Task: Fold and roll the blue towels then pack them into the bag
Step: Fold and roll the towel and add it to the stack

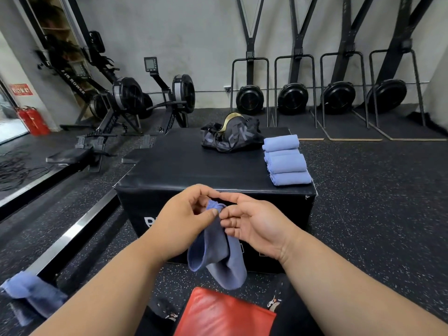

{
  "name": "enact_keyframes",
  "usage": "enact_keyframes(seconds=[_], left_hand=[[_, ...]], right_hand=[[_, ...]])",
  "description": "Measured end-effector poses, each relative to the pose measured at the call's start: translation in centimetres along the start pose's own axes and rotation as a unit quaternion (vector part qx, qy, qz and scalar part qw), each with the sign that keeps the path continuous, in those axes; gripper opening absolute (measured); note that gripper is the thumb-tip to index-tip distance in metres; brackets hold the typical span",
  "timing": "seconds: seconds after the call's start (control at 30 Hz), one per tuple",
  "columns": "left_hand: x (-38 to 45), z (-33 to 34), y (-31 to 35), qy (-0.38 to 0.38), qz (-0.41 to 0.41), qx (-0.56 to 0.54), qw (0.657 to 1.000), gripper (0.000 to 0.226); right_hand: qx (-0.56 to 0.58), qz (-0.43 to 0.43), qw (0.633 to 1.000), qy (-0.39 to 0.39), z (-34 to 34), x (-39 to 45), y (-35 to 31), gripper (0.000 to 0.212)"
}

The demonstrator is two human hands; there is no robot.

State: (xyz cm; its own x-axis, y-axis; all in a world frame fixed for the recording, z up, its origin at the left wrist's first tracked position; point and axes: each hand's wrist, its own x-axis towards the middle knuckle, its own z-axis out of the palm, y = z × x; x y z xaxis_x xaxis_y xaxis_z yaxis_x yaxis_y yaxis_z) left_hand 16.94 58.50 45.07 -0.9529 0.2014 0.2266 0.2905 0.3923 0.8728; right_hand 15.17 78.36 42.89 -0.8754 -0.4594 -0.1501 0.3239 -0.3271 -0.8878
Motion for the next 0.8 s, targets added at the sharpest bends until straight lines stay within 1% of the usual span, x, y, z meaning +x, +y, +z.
enact_keyframes(seconds=[0.1, 0.17, 0.23, 0.3, 0.47, 0.67, 0.8], left_hand=[[0.8, -0.8, 0.7, 0.027, -0.003, 0.004, 1.0, 0.035], [1.6, -1.8, 1.4, 0.035, -0.003, 0.009, 0.999, 0.039], [2.3, -3.0, 2.3, 0.028, -0.003, 0.008, 1.0, 0.041], [2.9, -4.1, 3.3, 0.013, 0.003, 0.024, 1.0, 0.045], [4.2, -6.6, 5.4, -0.012, 0.03, 0.117, 0.993, 0.052], [4.8, -7.6, 7.7, 0.002, 0.069, 0.193, 0.979, 0.052], [4.9, -7.9, 8.9, 0.041, 0.098, 0.228, 0.968, 0.054]], right_hand=[[-0.099, -0.014, 0.994, 0.053, 0.0, 0.3, 0.4, 0.043], [-0.179, -0.02, 0.982, 0.059, -0.2, 0.3, 1.0, 0.036], [-0.219, -0.023, 0.974, 0.061, -0.6, 0.4, 1.8, 0.031], [-0.225, -0.024, 0.972, 0.058, -0.9, 0.6, 2.5, 0.03], [-0.224, -0.025, 0.972, 0.062, -1.3, 1.4, 2.9, 0.031], [-0.247, -0.034, 0.966, 0.07, -1.5, 2.1, 3.6, 0.03], [-0.284, -0.045, 0.953, 0.1, -1.8, 2.7, 4.1, 0.027]])
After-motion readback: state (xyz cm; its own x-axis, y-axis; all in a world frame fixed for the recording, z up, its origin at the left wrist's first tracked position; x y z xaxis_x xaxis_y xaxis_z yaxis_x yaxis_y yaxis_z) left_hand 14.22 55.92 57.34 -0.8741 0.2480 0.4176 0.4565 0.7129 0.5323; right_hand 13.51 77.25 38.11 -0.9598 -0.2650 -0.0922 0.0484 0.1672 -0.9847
